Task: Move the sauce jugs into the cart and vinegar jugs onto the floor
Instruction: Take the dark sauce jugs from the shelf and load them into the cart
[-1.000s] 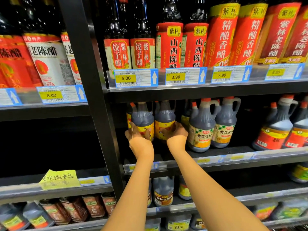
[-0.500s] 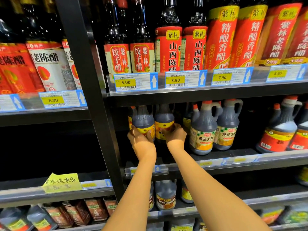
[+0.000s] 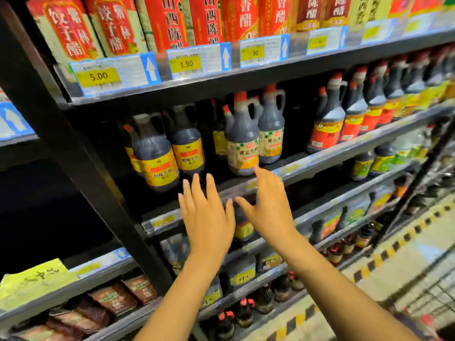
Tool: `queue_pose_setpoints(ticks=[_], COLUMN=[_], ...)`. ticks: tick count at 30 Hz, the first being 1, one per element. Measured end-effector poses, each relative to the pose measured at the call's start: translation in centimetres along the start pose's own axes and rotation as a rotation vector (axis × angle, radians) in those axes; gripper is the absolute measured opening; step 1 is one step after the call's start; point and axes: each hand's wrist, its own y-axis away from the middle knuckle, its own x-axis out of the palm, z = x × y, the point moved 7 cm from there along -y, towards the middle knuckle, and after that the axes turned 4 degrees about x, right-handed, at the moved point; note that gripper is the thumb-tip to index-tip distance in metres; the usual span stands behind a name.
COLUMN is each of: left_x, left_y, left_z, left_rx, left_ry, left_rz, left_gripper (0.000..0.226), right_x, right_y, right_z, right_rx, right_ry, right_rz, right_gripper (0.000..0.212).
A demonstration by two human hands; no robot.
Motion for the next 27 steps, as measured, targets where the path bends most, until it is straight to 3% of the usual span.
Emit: queue_pose_setpoints(ticks=[7, 11, 15, 21, 27], left_x=[5.9, 10.3, 14.3, 19.2, 25.7], left_y=[8.8, 15.9, 23.2, 33.5, 39.0], left_z=[-6.7, -9.0, -10.3, -12.0, -12.2], left_rx=[0.481, 0.669, 0.802, 1.029, 0.904], left_ry=[-0.055, -0.036, -0.003, -0.025, 0.168], left_rz=[0.351, 0.589, 0.810, 1.122, 1.313], left_gripper=[0.068, 0.072, 0.073, 0.079, 0.094], right_x=[-2.0, -1.3, 0.9, 2.5, 4.1], right_y=[10.6, 19.4, 29.8, 44.3, 51.9], right_z=[-8.1, -13.2, -18.8, -23.4, -27.2], right_rx=[0.165, 0.420, 0.777, 1.175, 1.397], right_ry=[0.441, 0.548, 0.497, 0.378, 0.110], right_rz=[0.008, 0.063, 0.203, 0.185, 0.100], right_gripper=[0.075, 0.071, 0.068, 0.076, 0.063])
